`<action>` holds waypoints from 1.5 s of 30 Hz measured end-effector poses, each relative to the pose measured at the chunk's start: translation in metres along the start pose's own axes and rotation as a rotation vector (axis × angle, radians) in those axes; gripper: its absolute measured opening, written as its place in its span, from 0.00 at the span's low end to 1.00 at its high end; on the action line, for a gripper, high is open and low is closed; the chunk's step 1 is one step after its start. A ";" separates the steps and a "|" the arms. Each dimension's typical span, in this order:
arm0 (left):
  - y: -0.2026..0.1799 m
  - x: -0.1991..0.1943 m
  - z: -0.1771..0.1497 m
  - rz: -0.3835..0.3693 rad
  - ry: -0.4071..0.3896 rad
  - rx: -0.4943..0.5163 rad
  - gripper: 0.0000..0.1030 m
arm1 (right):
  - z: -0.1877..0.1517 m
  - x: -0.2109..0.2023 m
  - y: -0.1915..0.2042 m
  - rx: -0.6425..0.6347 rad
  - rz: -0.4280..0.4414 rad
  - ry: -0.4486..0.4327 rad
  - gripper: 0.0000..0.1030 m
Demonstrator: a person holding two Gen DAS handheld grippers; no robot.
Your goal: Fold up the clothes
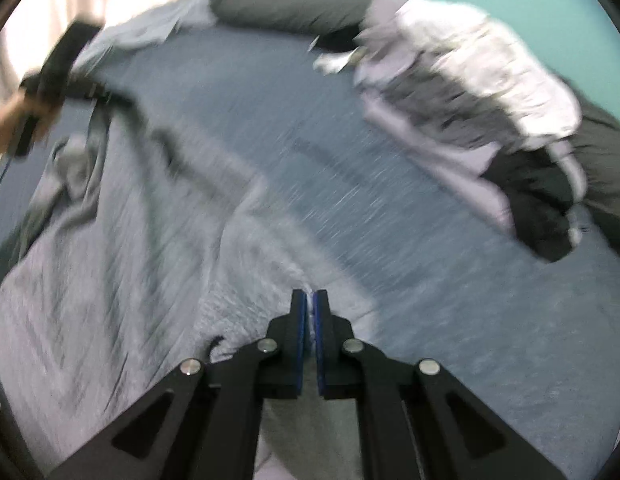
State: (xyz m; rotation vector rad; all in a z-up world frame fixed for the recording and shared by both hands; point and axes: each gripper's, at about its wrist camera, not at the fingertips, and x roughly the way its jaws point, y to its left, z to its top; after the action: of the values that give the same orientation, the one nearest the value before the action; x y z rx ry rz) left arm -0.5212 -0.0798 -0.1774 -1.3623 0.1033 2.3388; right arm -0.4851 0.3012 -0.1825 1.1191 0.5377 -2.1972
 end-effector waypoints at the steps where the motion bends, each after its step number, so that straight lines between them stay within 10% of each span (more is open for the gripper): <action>1: 0.001 -0.001 0.002 -0.008 -0.006 -0.009 0.04 | 0.004 -0.007 -0.008 0.009 -0.026 -0.020 0.04; 13: 0.013 0.016 0.052 -0.082 -0.026 -0.086 0.04 | 0.034 -0.030 -0.070 0.085 -0.177 -0.111 0.03; 24: 0.023 0.114 0.055 0.002 0.178 -0.098 0.08 | -0.002 0.058 -0.086 0.142 -0.148 0.111 0.04; 27: 0.023 0.103 0.058 0.034 0.145 -0.083 0.32 | -0.006 0.071 -0.086 0.169 -0.154 0.143 0.07; 31: 0.027 0.083 0.066 0.080 0.093 -0.097 0.40 | 0.008 0.060 -0.085 0.199 -0.176 0.062 0.10; 38: -0.036 0.078 0.079 0.017 0.075 0.062 0.42 | 0.054 0.059 -0.051 0.157 -0.023 0.021 0.14; 45: -0.066 0.111 0.075 0.017 0.131 0.111 0.43 | 0.063 0.114 0.007 0.049 0.082 0.226 0.19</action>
State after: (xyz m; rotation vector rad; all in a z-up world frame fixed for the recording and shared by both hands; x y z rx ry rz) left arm -0.6031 0.0363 -0.2228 -1.4629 0.2810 2.2209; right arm -0.5689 0.2208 -0.2412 1.4010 0.5255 -2.0367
